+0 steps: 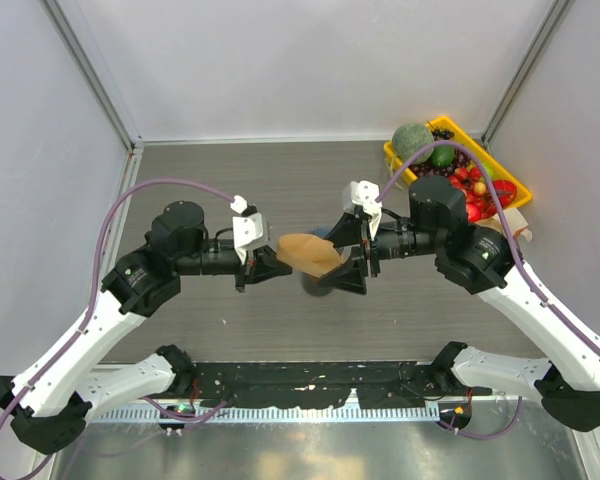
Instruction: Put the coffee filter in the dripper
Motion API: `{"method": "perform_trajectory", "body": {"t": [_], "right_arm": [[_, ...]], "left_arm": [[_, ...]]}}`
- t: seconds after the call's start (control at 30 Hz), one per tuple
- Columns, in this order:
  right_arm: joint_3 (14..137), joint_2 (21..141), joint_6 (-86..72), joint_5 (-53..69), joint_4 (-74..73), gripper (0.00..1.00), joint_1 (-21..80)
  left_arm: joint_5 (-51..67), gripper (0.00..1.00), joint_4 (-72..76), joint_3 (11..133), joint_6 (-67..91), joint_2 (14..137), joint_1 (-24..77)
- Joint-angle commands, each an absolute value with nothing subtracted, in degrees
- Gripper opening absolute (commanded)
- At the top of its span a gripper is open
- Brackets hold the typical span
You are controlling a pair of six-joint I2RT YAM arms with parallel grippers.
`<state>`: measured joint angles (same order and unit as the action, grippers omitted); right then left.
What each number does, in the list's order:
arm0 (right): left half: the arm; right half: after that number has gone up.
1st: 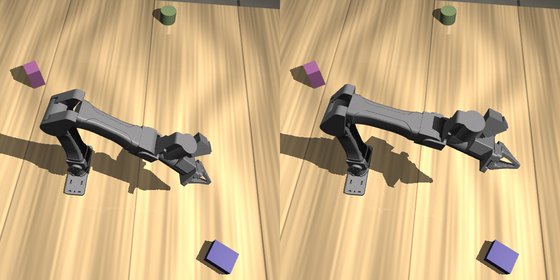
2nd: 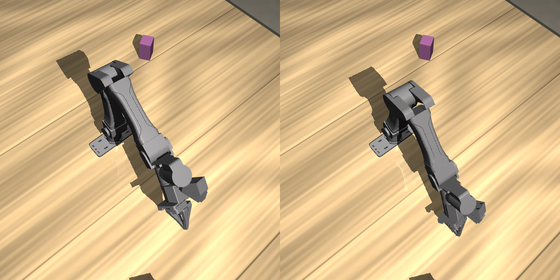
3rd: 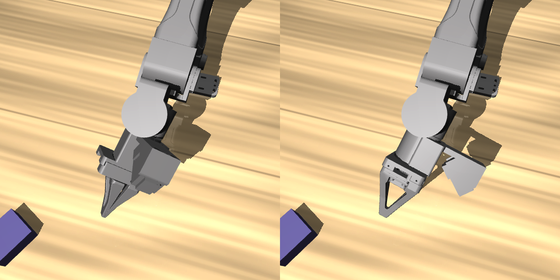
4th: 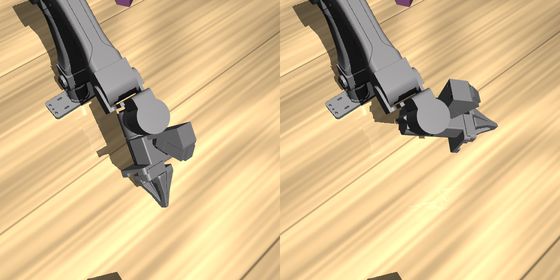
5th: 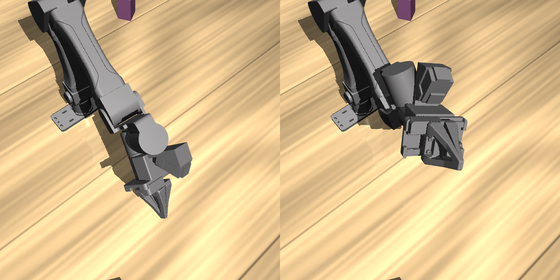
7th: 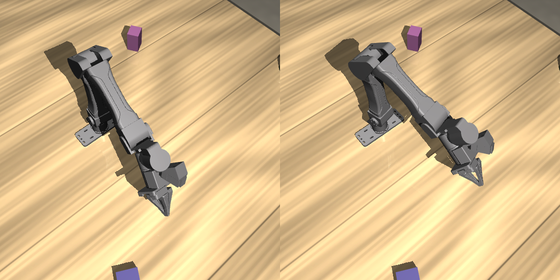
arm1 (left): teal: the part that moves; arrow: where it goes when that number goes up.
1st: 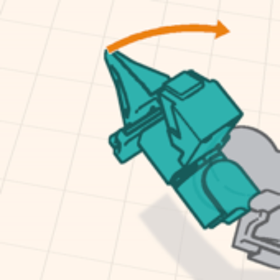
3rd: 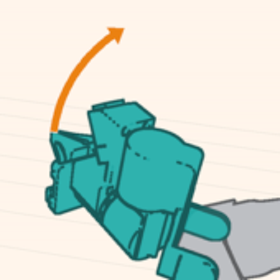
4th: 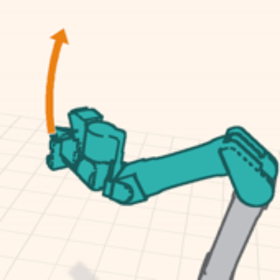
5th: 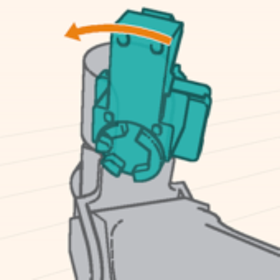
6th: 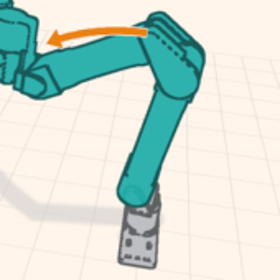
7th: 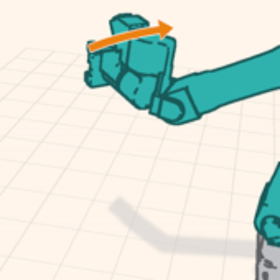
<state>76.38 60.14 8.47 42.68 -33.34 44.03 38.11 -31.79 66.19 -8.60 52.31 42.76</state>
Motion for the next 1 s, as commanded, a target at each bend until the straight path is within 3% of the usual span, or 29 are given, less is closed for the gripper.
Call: {"method": "perform_trajectory", "body": {"t": [0.0,0.03,0.07,0.13,0.23,0.33,0.43,0.5,0.6,0.97], "right_arm": [[74.80,60.73,4.22,47.37,-26.72,0.82,44.56],[74.88,60.91,4.39,47.11,-26.63,0.84,44.91],[74.88,61.17,4.57,46.85,-26.54,0.92,45.09],[75.15,61.52,5.09,45.45,-26.54,0.95,45.44],[75.59,61.96,5.27,42.90,-25.76,0.86,45.62],[75.32,62.05,4.66,40.26,-23.39,0.62,45.44],[75.32,62.05,3.52,40.60,-21.89,0.48,45.53],[75.32,61.96,3.08,40.96,-21.79,0.26,45.44],[75.32,61.26,4.74,40.17,-23.37,0.05,45.35],[75.50,58.80,9.41,40.25,-30.23,0.05,44.30]], "left_arm": [[40.17,0.00,-24.09,66.44,-0.89,52.03,42.10],[40.34,0.00,-23.56,66.27,-0.36,52.12,42.01],[40.69,0.00,-23.12,66.18,1.13,52.21,41.84],[41.13,0.00,-22.68,66.09,1.93,52.12,41.84],[42.18,0.00,-21.01,65.83,4.30,52.21,41.84],[42.63,0.00,-19.43,65.66,6.50,52.56,41.84],[42.98,0.00,-19.34,65.57,7.29,52.47,41.84],[43.07,0.00,-19.34,65.30,7.21,52.12,41.75],[42.80,0.00,-20.04,64.60,6.60,51.51,41.22],[42.63,0.00,-21.10,62.23,4.04,49.57,39.20]]}}
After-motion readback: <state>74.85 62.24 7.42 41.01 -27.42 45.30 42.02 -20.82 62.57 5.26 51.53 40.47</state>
